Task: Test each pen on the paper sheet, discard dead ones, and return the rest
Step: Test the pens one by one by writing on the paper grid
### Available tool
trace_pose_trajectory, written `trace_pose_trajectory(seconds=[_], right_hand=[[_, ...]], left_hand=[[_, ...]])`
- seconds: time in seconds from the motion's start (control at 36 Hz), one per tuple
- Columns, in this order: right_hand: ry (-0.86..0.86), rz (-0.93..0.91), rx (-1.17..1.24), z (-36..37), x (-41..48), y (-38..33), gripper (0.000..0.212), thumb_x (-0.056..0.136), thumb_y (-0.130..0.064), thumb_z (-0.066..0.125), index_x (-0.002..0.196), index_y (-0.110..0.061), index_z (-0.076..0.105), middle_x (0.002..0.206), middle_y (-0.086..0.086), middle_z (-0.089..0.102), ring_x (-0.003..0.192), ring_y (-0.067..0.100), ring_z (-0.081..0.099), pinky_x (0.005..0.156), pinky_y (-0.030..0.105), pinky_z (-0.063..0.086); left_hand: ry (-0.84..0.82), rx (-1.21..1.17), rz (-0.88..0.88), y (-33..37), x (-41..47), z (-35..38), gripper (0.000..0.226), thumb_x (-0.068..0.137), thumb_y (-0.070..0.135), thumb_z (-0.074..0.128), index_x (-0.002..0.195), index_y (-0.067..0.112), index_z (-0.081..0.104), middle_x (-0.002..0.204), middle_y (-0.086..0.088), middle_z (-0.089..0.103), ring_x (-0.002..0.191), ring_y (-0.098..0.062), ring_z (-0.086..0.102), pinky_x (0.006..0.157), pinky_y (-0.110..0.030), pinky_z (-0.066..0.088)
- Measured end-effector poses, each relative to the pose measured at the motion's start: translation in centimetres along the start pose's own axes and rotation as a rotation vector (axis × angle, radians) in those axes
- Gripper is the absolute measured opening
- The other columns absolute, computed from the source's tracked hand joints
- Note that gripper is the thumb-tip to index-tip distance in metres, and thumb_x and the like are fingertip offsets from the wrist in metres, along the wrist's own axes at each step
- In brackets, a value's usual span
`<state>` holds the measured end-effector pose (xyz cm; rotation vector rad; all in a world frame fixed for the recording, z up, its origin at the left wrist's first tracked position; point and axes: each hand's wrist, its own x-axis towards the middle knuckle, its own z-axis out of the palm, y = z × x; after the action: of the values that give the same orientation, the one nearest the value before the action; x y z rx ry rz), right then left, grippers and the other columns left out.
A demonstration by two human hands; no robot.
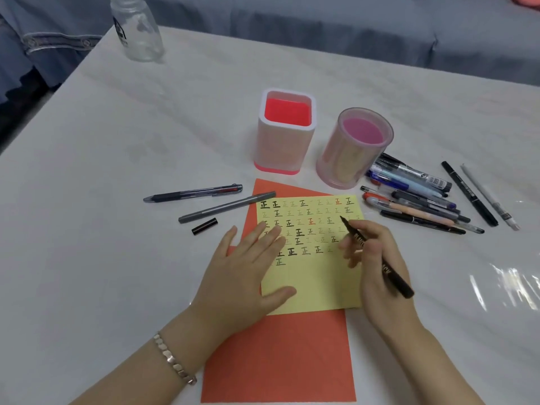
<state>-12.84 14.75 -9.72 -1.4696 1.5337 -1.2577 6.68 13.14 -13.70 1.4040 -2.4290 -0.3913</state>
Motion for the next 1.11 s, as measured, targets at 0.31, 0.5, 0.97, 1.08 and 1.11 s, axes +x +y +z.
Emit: trace_pose_trajectory(seconds=[0.31,0.5,0.97,1.08,1.11], right_hand=[[0.147,0.179,0.140,4.4,0.9,-1.1,0.038,0.085,-0.022,0.063,0.053,-0.010,0.047,0.040,-0.001,0.049,0.041,0.009,0.044,0.050,0.017,0.038],[0.352,0.206,0.020,6.0,1.0,0.4,0.051,0.079,-0.021,0.072,0.042,-0.015,0.037,0.037,-0.007,0.038,0.040,0.004,0.036,0.048,0.012,0.032],[0.293,0.146,-0.063,6.4,0.7,0.7,0.037,0.072,-0.020,0.057,0.044,-0.010,0.036,0.041,0.015,0.044,0.043,0.014,0.039,0.052,0.022,0.035],[0.287,0.136,-0.072,6.4,0.7,0.6,0.036,0.072,-0.020,0.056,0.044,-0.011,0.037,0.041,0.015,0.046,0.043,0.013,0.040,0.052,0.019,0.035],[0.285,0.135,-0.070,6.4,0.7,0.6,0.036,0.073,-0.020,0.057,0.043,-0.012,0.037,0.042,0.016,0.046,0.044,0.014,0.040,0.052,0.020,0.035]], left_hand=[[0.058,-0.048,-0.015,0.0,0.0,0.1,0.070,0.076,0.065,0.044,0.131,0.022,0.052,0.142,0.009,0.043,0.136,-0.013,0.031,0.109,-0.045,0.016],[0.055,-0.048,-0.037,0.1,0.1,0.1,0.071,0.074,0.066,0.044,0.130,0.024,0.053,0.142,0.010,0.043,0.137,-0.013,0.029,0.109,-0.046,0.015],[0.074,-0.072,-0.048,0.1,0.2,0.1,0.073,0.072,0.066,0.045,0.128,0.022,0.055,0.141,0.010,0.045,0.136,-0.012,0.031,0.110,-0.046,0.016],[0.073,-0.073,-0.050,0.2,0.2,0.1,0.073,0.071,0.066,0.045,0.128,0.022,0.056,0.141,0.010,0.045,0.136,-0.012,0.032,0.110,-0.046,0.016],[0.073,-0.076,-0.052,0.2,0.2,0.1,0.073,0.072,0.066,0.045,0.128,0.022,0.055,0.141,0.010,0.044,0.136,-0.012,0.031,0.110,-0.046,0.016]])
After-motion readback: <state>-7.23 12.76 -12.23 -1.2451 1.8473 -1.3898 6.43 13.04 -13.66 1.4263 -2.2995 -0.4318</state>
